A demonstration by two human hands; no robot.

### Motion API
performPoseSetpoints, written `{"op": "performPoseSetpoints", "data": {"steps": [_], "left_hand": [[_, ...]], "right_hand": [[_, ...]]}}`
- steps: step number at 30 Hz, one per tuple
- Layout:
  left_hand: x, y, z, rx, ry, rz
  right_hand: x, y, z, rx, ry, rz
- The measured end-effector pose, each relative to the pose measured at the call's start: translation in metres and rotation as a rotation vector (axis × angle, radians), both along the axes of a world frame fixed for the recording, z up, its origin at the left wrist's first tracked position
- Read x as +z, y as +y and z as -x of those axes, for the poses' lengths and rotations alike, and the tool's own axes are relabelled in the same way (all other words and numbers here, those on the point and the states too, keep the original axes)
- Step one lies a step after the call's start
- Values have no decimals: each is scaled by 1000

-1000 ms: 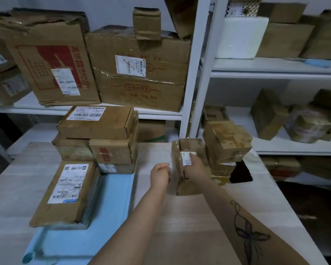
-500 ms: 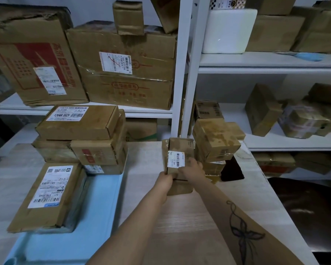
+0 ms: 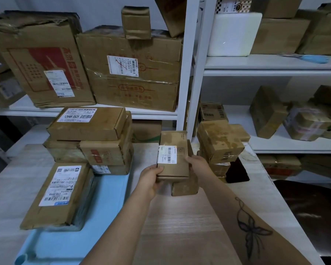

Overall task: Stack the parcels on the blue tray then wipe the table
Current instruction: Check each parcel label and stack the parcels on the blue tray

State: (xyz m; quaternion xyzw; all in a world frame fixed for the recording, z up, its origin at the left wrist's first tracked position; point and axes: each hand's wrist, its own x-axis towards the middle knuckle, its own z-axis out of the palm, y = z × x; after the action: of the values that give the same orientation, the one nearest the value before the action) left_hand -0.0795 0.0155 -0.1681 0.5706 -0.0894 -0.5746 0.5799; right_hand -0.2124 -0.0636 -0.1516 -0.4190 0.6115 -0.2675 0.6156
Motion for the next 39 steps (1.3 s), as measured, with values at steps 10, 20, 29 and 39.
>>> {"op": "performPoseSetpoints", "data": {"steps": [10,20,29,39], "left_hand": [[22,21,-25,-89,-9,106],[38,24,-40,-19,-87,146],[50,33,-37,-53,-192,139],[68,37,-16,-441,-341,168]], "right_hand": [[8,11,-19,-14,-250,30],[11,31,-26,34,-236,73],[17,45,-27,7,-254,107],[36,62,-37,126,-271,222]]}}
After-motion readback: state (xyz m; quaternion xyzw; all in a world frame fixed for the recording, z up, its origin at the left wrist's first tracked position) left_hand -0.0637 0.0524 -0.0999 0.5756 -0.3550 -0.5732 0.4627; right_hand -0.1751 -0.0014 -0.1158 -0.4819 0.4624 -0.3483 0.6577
